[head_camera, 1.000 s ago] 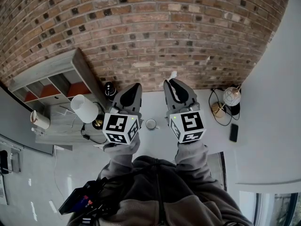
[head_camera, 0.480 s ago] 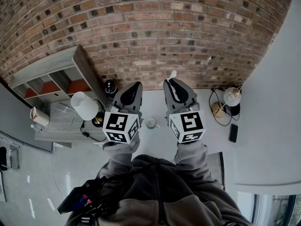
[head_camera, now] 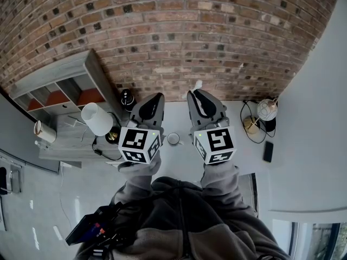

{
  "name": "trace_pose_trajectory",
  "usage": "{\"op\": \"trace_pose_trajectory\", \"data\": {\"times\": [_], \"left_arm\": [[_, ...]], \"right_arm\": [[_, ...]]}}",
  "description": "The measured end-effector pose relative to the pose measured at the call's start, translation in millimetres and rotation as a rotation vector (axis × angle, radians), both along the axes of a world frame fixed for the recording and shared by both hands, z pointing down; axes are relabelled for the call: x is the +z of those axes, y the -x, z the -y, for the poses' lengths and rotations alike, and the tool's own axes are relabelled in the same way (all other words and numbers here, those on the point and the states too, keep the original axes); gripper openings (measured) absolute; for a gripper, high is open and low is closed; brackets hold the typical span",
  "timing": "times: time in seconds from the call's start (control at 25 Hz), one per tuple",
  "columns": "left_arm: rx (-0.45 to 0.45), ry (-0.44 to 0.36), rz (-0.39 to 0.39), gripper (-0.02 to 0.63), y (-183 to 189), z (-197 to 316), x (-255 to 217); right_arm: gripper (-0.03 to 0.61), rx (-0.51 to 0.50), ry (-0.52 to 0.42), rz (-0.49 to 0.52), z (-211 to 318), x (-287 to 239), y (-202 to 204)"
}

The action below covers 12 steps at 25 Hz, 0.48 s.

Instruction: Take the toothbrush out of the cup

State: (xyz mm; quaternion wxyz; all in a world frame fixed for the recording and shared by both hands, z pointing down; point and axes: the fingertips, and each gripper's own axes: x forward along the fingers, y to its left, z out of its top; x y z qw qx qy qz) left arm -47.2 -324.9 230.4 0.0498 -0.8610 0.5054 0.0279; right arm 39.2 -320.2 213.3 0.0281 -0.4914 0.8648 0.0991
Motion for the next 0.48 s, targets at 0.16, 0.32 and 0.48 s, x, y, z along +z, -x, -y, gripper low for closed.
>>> {"op": "trace_pose_trajectory", "data": {"times": [0.16,0.32,0.48], "left_arm": [[0.001,0.004,-0.002,0.003,-0.6,-2.1,0.4],[0.003,0.005,-0.004,0.003,-1.5,-5.1,1.7],[0.001,0.006,-0.005,0.003,-1.6,-7.6,2.6]], "right_arm": [[0.046,0.003,0.001,-0.006,-2.6,-0.2,0.0],[0.046,0.005,0.0,-0.005,-6.0,1.0,-0.4],[0.046,0.007,-0.002,-0.002,-8.9,1.1,-2.1]]}}
